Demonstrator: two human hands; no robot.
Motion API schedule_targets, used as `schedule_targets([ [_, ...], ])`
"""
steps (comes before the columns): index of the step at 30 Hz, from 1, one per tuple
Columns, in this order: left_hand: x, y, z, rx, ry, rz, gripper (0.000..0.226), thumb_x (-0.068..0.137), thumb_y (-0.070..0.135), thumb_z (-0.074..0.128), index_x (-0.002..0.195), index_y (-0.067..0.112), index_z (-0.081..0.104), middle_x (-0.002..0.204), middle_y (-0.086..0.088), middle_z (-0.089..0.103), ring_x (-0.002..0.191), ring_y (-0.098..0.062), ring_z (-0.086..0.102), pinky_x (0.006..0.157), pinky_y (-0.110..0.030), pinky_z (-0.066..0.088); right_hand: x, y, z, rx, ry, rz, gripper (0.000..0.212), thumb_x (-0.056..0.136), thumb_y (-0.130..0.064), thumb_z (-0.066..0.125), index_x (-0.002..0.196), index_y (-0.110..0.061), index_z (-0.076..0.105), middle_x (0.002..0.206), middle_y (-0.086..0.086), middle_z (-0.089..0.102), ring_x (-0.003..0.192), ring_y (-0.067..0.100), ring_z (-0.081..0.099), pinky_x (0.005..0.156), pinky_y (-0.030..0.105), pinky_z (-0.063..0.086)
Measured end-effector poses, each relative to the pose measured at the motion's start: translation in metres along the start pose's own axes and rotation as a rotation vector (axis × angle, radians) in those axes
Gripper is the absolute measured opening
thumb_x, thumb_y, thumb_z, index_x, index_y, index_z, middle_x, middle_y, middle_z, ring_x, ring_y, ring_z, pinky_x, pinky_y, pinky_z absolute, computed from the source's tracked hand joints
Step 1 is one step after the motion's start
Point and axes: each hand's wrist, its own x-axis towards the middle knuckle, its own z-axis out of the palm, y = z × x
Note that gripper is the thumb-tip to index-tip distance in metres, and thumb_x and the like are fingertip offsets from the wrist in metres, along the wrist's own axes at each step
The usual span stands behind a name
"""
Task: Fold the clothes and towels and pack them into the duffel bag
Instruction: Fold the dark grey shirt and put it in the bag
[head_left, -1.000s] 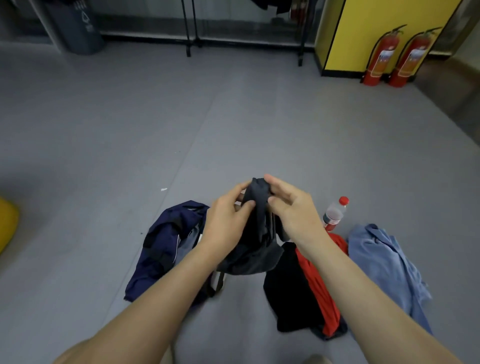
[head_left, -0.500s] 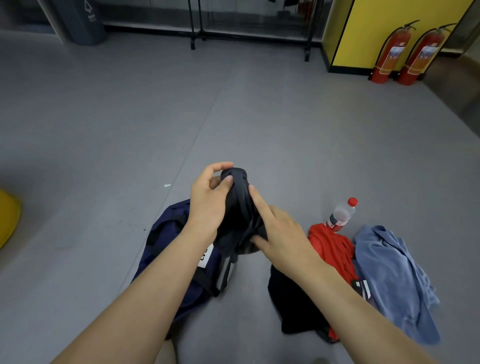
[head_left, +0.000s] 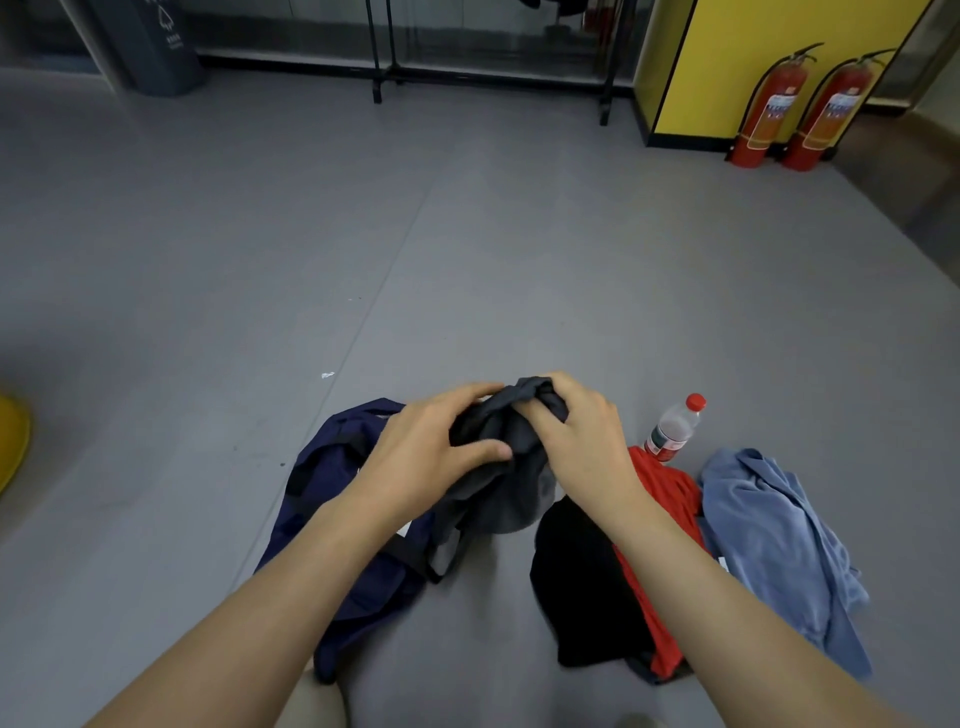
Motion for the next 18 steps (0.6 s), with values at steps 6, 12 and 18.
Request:
schedule_targets([
  [6,0.009,0.000,0.002,-0.033,0.249,0.009,0.012,0.096,0.027,0.061,0.102,0.035,0.069,0.089,0.021,0.071,0.088,-0.003,0.065,0.083,-0.034,0.052,0.005,0.006,-0.009,0.068,-0.038,0.015,0.026,0.088,-0.038,0.072,0.112,-0.033,0.063,0.100,-0.018,0.069,0.097,0.001,0.063,0.082,0.024,0.048],
  [12,0.011,0.008,0.005,-0.117,0.309,0.061,0.012,0.094,0.025,0.065,0.096,0.033,0.074,0.086,0.018,0.071,0.085,-0.005,0.066,0.081,-0.036,0.051,0.007,0.012,-0.012,-0.250,-0.235,-0.101,0.035,0.081,-0.051,0.075,0.110,-0.040,0.059,0.100,-0.016,0.062,0.096,0.009,0.059,0.076,0.027,0.041],
  [18,0.013,0.007,0.002,-0.221,0.279,0.015,0.008,0.091,0.037,0.067,0.093,0.032,0.073,0.088,0.017,0.073,0.089,-0.006,0.068,0.084,-0.042,0.054,0.009,0.015,-0.010,-0.268,-0.067,-0.127,0.028,0.094,-0.045,0.061,0.076,-0.024,0.055,0.079,-0.003,0.048,0.071,0.013,0.052,0.061,0.028,0.033],
])
